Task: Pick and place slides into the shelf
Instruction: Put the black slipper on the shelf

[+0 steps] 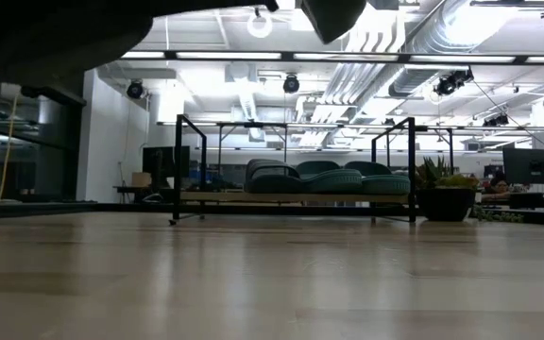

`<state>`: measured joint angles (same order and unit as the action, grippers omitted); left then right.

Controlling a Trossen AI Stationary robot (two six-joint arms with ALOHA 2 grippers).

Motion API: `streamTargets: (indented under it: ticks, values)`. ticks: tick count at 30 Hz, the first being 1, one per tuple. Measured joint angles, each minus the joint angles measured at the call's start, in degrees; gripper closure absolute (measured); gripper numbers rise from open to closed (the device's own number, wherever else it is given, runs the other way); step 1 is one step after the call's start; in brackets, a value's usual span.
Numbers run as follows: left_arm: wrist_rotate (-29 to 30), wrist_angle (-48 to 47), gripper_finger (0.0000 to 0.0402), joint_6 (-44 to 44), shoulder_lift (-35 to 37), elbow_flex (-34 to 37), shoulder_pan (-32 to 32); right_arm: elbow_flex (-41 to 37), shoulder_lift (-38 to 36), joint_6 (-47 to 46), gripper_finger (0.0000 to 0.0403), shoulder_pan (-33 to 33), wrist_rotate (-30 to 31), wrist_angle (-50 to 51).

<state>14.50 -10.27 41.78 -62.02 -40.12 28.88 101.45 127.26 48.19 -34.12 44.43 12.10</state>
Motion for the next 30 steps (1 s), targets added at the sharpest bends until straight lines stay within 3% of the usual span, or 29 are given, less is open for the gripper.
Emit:
streamTargets:
  ticks: [13, 17, 24, 30]
  values:
    - [0.0, 1.0, 0.0380, 0.0, 0.0, 0.0, 0.0, 0.1, 3.0, -0.2, 0.0210, 1.5, 1.0, -2.7]
    - [0.0, 0.9, 0.0380, 0.0, 0.0, 0.1, 0.0, 0.1, 3.3, -1.6, 0.0255, 1.5, 2.9, -4.4]
    - [0.2, 0.6, 0.0380, 0.1, 0.0, 0.1, -0.1, 0.1, 3.3, -2.0, 0.0374, 1.4, 2.7, -4.9]
    - [0.3, 0.5, 0.0380, -0.9, 0.0, 0.1, 0.0, 0.1, 3.3, -3.2, 0.0384, 1.4, 2.4, -6.0]
